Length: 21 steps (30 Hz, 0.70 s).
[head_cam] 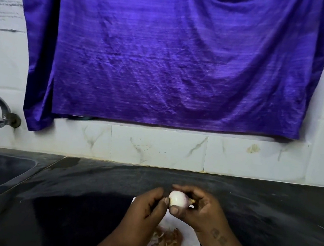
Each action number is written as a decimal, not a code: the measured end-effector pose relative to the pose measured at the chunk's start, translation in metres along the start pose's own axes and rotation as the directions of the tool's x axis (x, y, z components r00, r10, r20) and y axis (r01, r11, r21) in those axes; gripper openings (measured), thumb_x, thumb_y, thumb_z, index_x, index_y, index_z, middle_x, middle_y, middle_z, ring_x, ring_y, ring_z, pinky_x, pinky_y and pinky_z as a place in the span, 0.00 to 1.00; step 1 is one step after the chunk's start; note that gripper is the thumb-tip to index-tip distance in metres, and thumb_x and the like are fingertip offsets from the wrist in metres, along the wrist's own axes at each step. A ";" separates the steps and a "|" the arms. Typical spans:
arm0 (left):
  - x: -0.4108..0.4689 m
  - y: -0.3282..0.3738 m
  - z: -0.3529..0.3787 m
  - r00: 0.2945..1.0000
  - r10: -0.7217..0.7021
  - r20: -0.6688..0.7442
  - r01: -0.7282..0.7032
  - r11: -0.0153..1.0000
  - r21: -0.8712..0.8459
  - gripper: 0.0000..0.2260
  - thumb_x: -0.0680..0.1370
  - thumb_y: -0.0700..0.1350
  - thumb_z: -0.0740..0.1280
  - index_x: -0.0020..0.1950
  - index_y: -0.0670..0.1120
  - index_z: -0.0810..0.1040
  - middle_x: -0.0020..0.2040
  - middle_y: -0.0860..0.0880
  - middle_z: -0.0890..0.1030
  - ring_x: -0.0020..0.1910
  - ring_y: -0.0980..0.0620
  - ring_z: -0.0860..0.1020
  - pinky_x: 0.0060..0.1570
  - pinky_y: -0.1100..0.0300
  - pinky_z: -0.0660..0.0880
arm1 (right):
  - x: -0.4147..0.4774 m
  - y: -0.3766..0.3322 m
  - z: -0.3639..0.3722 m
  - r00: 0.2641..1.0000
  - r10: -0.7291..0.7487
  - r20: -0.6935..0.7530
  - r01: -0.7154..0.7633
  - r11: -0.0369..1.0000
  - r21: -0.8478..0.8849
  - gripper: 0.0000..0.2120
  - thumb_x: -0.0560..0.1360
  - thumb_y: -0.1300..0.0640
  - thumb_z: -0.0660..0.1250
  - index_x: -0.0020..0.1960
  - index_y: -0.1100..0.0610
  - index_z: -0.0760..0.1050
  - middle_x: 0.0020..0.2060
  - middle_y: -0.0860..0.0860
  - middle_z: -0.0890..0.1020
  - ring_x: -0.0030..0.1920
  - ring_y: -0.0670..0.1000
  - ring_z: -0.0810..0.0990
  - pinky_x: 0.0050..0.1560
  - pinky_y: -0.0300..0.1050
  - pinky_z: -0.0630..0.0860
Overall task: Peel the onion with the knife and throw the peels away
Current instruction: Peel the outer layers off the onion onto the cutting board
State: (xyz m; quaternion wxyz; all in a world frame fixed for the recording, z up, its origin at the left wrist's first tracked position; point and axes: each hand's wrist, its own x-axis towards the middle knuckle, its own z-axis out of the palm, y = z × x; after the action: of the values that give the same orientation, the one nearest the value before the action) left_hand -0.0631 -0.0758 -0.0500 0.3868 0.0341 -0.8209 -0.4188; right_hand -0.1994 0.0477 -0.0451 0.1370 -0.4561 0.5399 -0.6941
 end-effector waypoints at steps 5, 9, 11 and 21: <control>0.001 0.004 -0.001 0.999 -0.031 0.007 0.031 0.993 -0.112 0.13 0.80 0.50 0.65 0.36 0.51 0.72 0.34 0.59 0.70 0.36 0.59 0.68 0.36 0.63 0.65 | 0.000 0.005 0.003 0.999 -0.011 -0.036 0.008 0.998 -0.067 0.21 0.62 0.64 0.83 0.52 0.52 0.86 0.50 0.50 0.89 0.51 0.51 0.87 0.48 0.45 0.83; 0.000 0.009 0.001 1.000 -0.016 -0.007 0.015 0.997 -0.082 0.17 0.81 0.48 0.67 0.35 0.44 0.69 0.32 0.56 0.67 0.32 0.62 0.67 0.35 0.70 0.66 | 0.008 0.013 -0.016 0.985 0.001 -0.170 -0.030 0.985 -0.168 0.22 0.63 0.67 0.82 0.52 0.50 0.85 0.47 0.48 0.89 0.50 0.53 0.87 0.48 0.43 0.84; 0.000 0.004 0.003 0.997 -0.037 -0.071 0.033 0.997 -0.065 0.19 0.81 0.47 0.70 0.32 0.48 0.69 0.30 0.55 0.66 0.30 0.64 0.68 0.33 0.68 0.65 | 0.009 0.015 -0.024 0.983 0.037 -0.178 -0.060 0.990 -0.126 0.27 0.61 0.67 0.84 0.55 0.50 0.83 0.48 0.50 0.89 0.51 0.54 0.87 0.47 0.42 0.83; 0.000 -0.001 -0.007 0.989 -0.119 -0.088 0.132 0.978 0.160 0.06 0.76 0.45 0.78 0.45 0.56 0.84 0.38 0.56 0.85 0.35 0.62 0.80 0.35 0.67 0.74 | -0.004 0.006 -0.007 0.998 0.039 -0.050 -0.052 0.950 -0.307 0.23 0.58 0.55 0.85 0.49 0.44 0.81 0.48 0.43 0.87 0.49 0.47 0.85 0.54 0.53 0.82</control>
State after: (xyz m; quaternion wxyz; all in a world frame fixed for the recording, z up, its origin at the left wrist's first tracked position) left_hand -0.0587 -0.0814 -0.0478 0.3873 0.1341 -0.8332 -0.3712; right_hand -0.2040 0.0527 -0.0523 0.0684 -0.4442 0.6547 -0.6078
